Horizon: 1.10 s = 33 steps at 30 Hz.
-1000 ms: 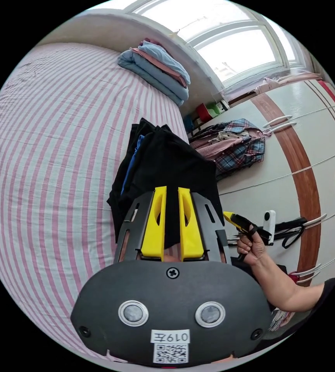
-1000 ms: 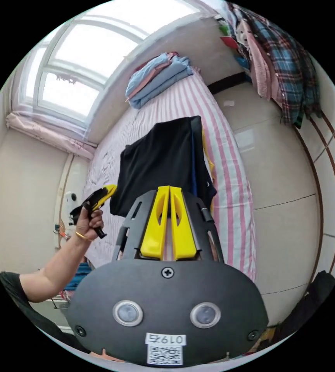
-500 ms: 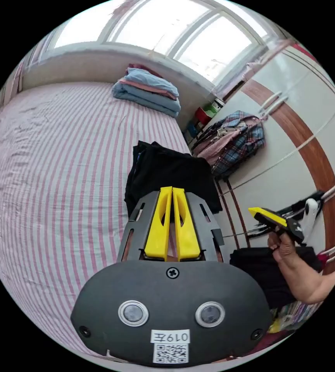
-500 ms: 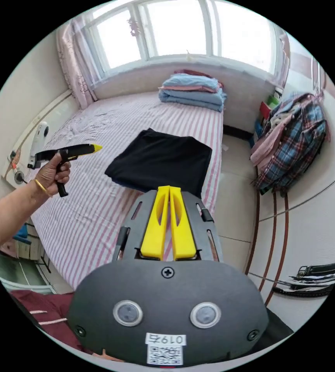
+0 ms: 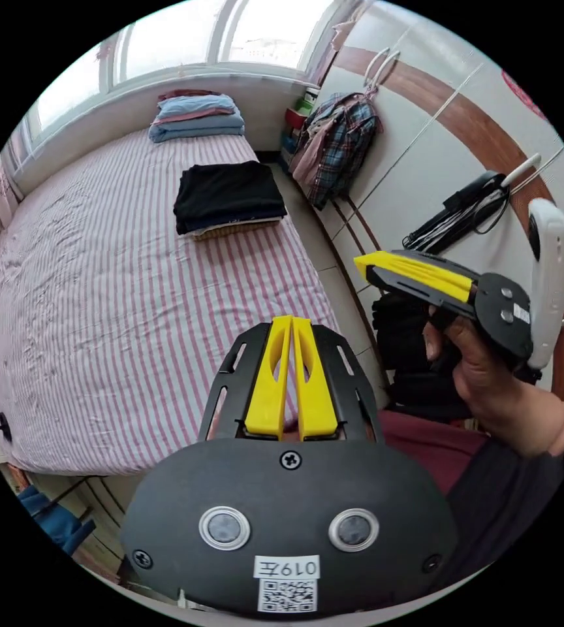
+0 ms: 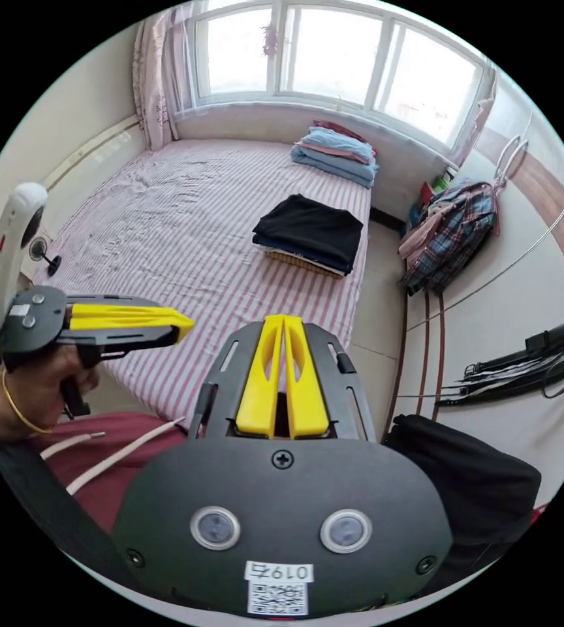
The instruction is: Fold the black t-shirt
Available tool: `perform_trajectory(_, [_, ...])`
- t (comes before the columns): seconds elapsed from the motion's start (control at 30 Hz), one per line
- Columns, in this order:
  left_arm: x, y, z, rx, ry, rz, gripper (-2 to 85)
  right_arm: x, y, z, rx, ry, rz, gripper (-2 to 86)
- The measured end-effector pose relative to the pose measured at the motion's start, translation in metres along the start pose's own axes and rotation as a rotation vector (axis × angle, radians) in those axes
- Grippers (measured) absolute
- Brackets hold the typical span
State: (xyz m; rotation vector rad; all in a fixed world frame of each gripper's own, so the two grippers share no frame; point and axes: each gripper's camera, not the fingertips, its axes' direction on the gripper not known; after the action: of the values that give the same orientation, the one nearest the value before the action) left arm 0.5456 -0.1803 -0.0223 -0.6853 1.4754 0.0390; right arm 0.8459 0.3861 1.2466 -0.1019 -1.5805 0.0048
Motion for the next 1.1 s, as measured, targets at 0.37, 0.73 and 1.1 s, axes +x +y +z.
perform_trajectory(0.37, [0.013, 0.15, -0.088, 0.042, -0.111, -0.018, 0.5, -0.083, 0.094, 0.01, 0.107, -0.092, -0.102, -0.8])
perform_trajectory(0.73, [-0.011, 0.288, -0.174, 0.112, -0.143, 0.086, 0.6, -0.218, 0.157, 0.029, 0.211, -0.102, -0.315, -1.0])
perform_trajectory(1.1, [-0.131, 0.476, -0.299, 0.112, -0.12, 0.149, 0.5, -0.424, 0.172, 0.075, 0.161, -0.324, -0.306, -0.9])
